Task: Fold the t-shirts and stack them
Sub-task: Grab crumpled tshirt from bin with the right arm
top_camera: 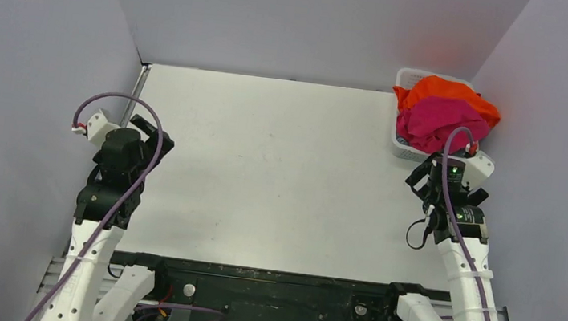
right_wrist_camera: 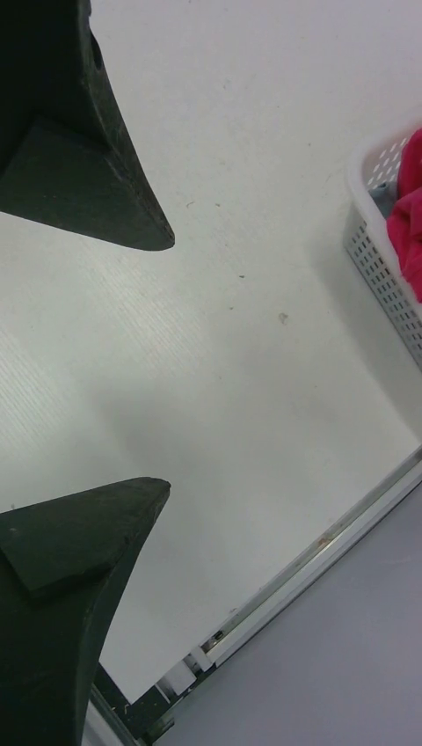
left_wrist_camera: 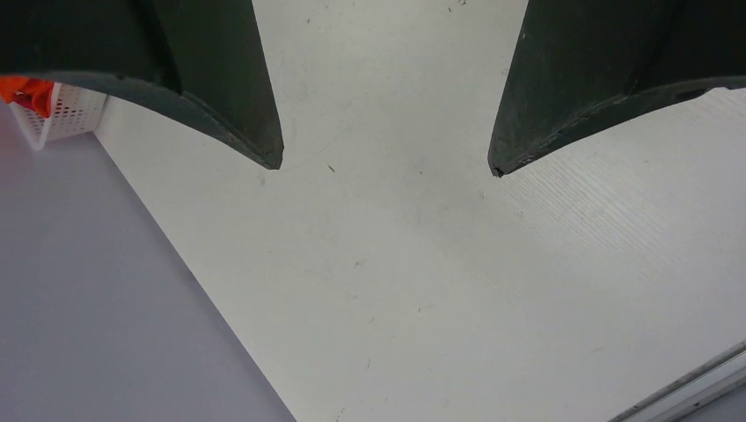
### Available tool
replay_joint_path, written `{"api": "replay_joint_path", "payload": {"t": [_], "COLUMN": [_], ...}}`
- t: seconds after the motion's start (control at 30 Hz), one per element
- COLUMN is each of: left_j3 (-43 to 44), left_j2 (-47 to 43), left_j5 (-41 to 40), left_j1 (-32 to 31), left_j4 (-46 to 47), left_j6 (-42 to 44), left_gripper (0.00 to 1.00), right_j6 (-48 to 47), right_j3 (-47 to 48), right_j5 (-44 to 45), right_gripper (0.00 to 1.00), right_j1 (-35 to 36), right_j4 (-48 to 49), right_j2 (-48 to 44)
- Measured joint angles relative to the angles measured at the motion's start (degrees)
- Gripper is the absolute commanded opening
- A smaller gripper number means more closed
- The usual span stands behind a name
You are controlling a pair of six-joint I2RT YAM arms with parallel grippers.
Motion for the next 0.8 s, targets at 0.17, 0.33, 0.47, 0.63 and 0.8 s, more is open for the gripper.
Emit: {"api": "replay_joint_path", "payload": {"t": [0.17,0.33,0.47,0.63,0.8], "left_j3": [-0.8,-1.9,-4.0,-5.1,-5.3], "left_j2": [-2.2,-2.8,-2.9,-2.4,-2.4], "left_j5": [0.1,0.3,0.8,0.8,0.5], "left_j1": [0.0,0.0,0.0,0.0,0.0], "left_j4": [0.1,1.6,4.0,6.1,8.3], "left_j6": [-0.2,-0.2,-0.2,-0.2,-0.2], "left_gripper": [0.98,0.98,0.98,0.98,0.98], "right_j6": [-0.7,-3.4,-5.5,-6.5,-8.5], "right_j3": [1.3,4.7,11.0,25.2,37.1], "right_j5": [0.4,1.3,1.5,1.1,0.7], "right_gripper": [0.99,1.00,0.99,0.98,0.84], "right_j1": [0.0,0.0,-1.0,-4.7,-6.6], "right_j4": [1.7,8.1,12.7,16.5,17.0], "right_j2": [0.2,4.8,15.2,36.1,52.5]}}
